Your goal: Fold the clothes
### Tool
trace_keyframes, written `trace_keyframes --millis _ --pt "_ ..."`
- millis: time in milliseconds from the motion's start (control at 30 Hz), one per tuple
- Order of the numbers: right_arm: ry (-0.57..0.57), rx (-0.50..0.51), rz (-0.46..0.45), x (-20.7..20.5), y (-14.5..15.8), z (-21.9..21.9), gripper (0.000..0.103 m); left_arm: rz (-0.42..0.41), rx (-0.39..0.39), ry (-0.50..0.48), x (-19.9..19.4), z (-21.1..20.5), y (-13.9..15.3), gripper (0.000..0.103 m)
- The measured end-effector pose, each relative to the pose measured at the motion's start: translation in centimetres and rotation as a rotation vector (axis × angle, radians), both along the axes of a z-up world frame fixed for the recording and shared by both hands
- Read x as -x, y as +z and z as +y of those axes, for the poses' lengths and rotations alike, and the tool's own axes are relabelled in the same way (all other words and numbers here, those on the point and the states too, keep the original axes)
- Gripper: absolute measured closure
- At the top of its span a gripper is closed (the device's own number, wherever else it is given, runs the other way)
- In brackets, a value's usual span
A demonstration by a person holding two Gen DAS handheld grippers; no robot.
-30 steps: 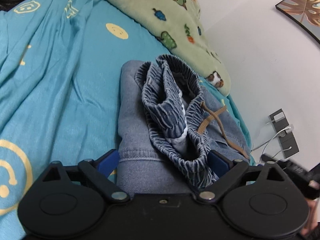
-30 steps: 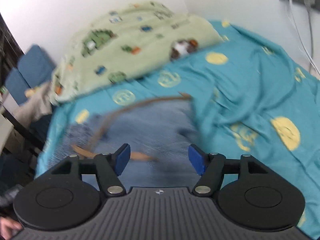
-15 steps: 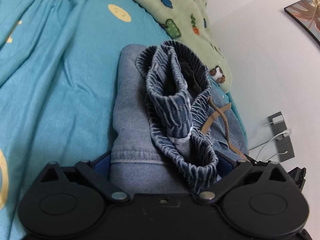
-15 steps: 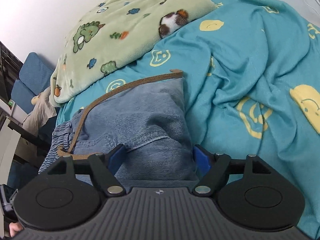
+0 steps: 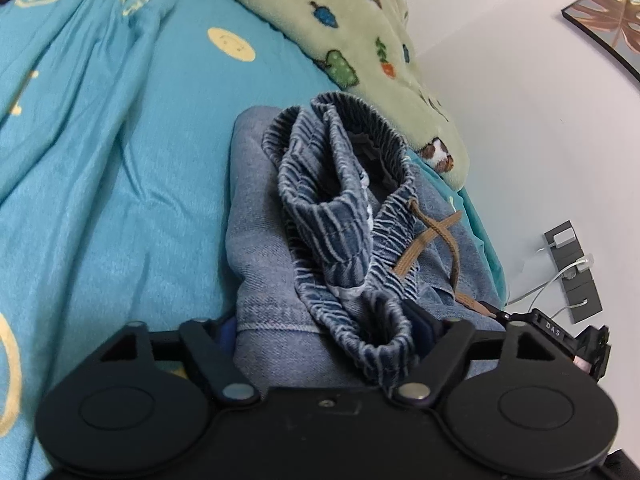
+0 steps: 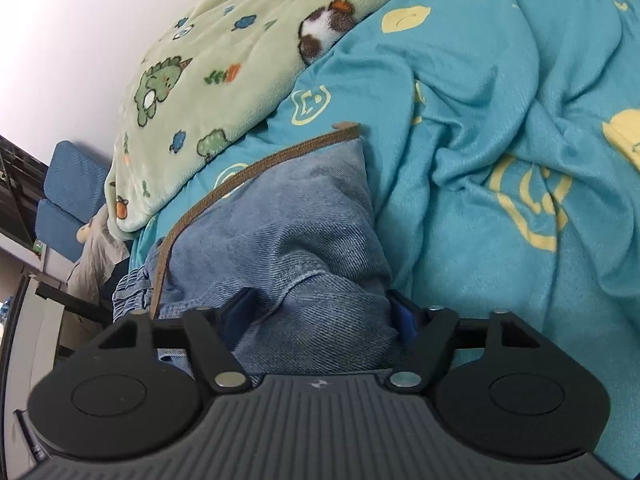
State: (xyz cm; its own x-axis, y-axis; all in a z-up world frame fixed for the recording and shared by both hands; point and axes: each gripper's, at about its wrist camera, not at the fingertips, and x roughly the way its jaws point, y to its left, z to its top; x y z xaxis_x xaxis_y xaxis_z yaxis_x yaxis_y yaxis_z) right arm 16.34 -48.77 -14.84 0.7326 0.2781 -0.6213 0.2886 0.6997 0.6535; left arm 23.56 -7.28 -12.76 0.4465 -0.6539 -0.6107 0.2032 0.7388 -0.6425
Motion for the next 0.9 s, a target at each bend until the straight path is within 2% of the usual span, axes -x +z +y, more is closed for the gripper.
trace_keyframes --millis 67,100,167,267,433,633,900 --pt "-0.005 0.035 0.019 -0.4 0.6 0.5 0.055 -0.028 -0.020 0.000 0.4 -0.2 0.5 0.048" --pt "-0.009 0.052 0.025 -0.6 0.9 0.7 0.059 -0.044 -0.030 0.000 0.6 -0.3 0.8 0.050" --pt "-0.021 0.086 0.030 -0.7 1.4 1.3 0.064 -0.077 -0.046 0.002 1.0 -0.6 1.5 0.059" --pt "-0.042 0.119 0.021 -0.7 2.1 1.8 0.069 -0.112 -0.057 0.002 1.4 -0.9 2.5 0.064" --pt "-0.075 0.133 -0.020 -0.4 3.4 2.1 0.072 -0.156 -0.066 -0.008 1.8 -1.2 3.6 0.067" --pt "-0.100 0.124 -0.067 0.3 5.5 2.3 0.073 -0.190 -0.036 -0.007 2.2 -1.1 5.3 0.068" --pt "-0.135 0.125 -0.144 3.1 9.1 1.4 0.073 -0.244 0.001 -0.053 3.8 -2.3 8.3 0.068"
